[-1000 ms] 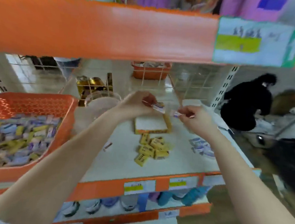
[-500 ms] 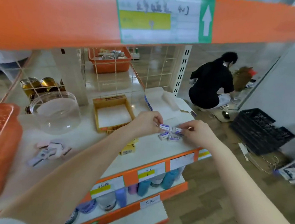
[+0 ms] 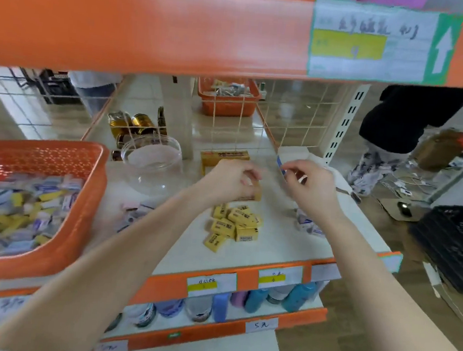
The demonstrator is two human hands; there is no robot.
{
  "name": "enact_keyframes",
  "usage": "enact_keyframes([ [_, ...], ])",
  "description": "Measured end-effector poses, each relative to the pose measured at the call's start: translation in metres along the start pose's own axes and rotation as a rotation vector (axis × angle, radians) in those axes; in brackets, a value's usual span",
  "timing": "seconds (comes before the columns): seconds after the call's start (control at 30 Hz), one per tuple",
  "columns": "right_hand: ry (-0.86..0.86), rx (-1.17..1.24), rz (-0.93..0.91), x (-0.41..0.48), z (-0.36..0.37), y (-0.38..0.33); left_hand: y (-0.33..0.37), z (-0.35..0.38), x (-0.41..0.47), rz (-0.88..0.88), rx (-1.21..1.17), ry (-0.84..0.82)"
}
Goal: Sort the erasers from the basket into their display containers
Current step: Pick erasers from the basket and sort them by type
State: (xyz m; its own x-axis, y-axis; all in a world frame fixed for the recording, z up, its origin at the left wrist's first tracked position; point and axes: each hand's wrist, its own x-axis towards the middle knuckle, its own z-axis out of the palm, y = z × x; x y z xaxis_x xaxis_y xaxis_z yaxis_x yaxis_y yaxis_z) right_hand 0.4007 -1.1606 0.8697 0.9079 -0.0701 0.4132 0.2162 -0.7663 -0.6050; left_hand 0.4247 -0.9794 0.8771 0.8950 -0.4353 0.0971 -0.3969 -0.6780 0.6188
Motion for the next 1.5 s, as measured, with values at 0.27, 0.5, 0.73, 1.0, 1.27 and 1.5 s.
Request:
enact_keyframes([
  [0.27,-0.225,0.168,-0.243,0.011,0.100,-0.107,-0.067,-0.099,-0.099,-0.250,0.019,0.411],
  [0.5,-0.423,0.285,-0.481,-0.017,0.176,-0.220,-0.127,-0.148,-0.227,-0.569,0.067,0.572],
  [0.73,-0.588,0.164,-0.686,-0.024,0.212,-0.281,-0.146,-0.172,-0.285,-0.694,0.136,0.652],
  [1.0,-0.952,-0.131,-0.681,-0.006,0.227,-0.290,-0.171,-0.180,-0.263,-0.623,0.188,0.522],
  [1.27,-0.985,-0.298,-0.609,0.002,0.251,-0.294,-0.196,-0.186,-0.247,-0.671,0.337,0.100],
  [1.5,-1.015,-0.372,-0.568,0.004,0.264,-0.294,-0.210,-0.179,-0.245,-0.704,0.332,0.086],
])
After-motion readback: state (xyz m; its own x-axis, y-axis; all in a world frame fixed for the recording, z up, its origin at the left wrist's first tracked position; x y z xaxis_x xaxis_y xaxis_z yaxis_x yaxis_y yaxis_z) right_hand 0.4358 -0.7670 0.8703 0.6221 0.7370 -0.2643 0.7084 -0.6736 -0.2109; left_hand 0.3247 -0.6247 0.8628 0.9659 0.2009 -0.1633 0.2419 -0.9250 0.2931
